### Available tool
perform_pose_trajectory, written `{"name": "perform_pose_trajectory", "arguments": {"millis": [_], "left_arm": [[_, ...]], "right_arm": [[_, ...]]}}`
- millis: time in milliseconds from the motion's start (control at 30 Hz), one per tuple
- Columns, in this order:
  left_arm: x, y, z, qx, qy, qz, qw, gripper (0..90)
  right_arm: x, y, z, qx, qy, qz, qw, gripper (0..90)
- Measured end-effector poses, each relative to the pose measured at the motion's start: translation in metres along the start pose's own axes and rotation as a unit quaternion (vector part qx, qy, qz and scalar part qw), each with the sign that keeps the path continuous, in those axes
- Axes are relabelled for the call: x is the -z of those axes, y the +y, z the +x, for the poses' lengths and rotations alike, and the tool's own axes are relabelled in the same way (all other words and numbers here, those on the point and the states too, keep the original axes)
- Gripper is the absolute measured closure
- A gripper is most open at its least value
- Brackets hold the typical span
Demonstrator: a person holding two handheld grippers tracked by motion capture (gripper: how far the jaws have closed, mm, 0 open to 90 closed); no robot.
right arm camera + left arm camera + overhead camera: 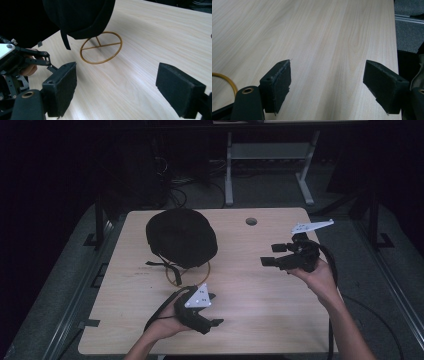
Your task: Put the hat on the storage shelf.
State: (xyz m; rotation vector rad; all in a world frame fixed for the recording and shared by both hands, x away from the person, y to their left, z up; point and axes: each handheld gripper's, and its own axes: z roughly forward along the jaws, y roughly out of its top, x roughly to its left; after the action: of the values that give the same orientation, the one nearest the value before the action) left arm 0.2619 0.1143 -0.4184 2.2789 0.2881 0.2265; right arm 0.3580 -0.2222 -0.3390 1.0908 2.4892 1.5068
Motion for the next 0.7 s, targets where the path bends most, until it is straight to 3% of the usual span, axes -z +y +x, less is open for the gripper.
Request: {"name": "perform_pose_trajectory", "arguments": {"millis": [700], "left_arm": [[0.001,-0.001,0.001,0.000,-0.001,0.005,1.0000,22.4]], "right_arm": [[0.015,-0.040,-0.006,-0.019,-0.009,0.006,0.9998,16.3]]}}
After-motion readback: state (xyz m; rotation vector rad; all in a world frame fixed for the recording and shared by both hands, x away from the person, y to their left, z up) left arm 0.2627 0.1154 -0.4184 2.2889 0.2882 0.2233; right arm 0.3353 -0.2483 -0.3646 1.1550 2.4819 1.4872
